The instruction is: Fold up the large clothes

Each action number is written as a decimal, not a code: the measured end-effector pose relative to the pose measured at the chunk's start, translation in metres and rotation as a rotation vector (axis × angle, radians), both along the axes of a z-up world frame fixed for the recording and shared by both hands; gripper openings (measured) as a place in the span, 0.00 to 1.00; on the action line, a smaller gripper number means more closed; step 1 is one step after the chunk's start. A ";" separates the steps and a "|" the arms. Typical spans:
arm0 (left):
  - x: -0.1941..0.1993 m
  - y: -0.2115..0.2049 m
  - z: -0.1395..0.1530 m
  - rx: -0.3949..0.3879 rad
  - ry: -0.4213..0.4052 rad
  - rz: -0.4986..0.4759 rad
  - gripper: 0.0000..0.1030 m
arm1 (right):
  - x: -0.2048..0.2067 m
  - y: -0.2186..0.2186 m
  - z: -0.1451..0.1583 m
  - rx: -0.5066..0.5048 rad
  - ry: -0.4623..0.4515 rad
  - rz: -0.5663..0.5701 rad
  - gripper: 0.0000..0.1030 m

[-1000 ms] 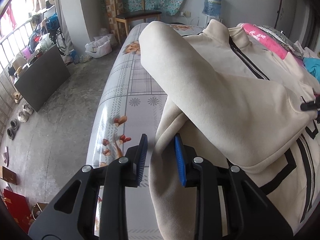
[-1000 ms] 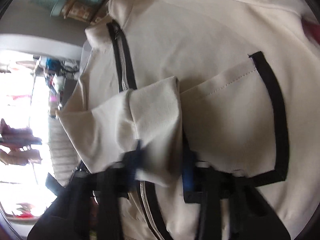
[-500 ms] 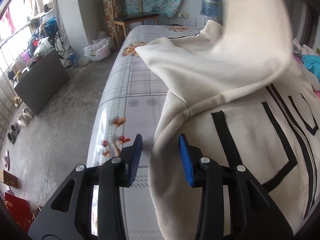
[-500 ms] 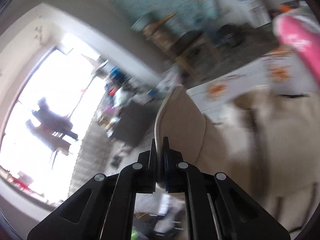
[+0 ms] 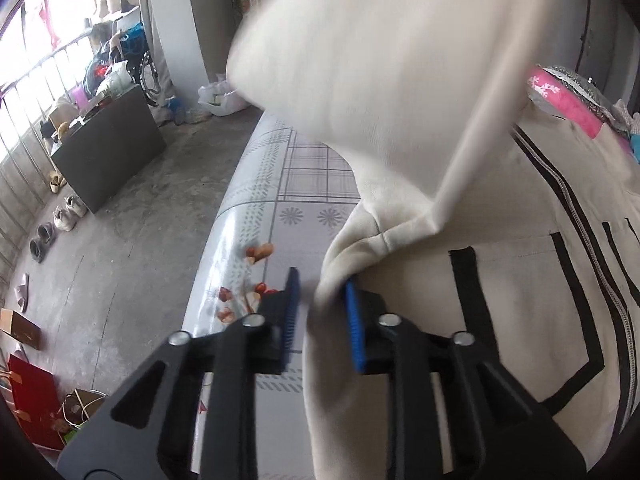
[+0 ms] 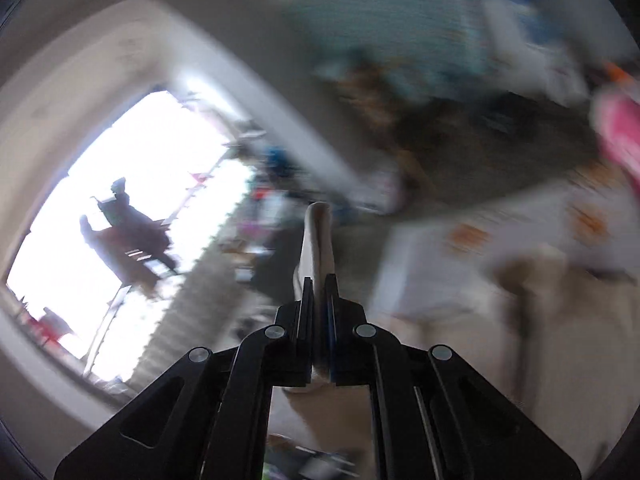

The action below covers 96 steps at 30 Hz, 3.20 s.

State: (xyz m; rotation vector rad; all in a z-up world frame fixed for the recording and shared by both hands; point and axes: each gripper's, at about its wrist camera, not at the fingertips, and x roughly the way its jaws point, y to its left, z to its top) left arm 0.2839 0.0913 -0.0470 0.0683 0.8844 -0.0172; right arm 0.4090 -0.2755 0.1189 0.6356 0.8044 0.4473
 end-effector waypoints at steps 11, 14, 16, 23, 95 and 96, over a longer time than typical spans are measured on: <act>-0.003 -0.008 0.000 0.059 0.001 -0.018 0.10 | -0.024 -0.125 -0.132 -0.097 0.225 -0.186 0.06; 0.000 -0.007 0.001 0.067 -0.003 -0.018 0.09 | -0.024 -0.104 -0.118 -0.098 0.169 -0.123 0.06; -0.001 -0.008 0.000 0.073 -0.005 -0.019 0.09 | -0.020 -0.099 -0.112 -0.129 0.176 -0.090 0.06; -0.002 -0.013 -0.001 0.080 -0.004 -0.019 0.09 | -0.023 -0.127 -0.163 -0.338 0.369 -0.170 0.10; -0.218 0.063 0.052 -0.181 0.136 0.057 0.30 | -0.376 -0.102 -0.137 -0.631 0.238 -0.266 0.23; -0.216 0.068 0.061 -0.176 0.105 0.066 0.35 | -0.376 -0.103 -0.132 -0.639 0.218 -0.272 0.28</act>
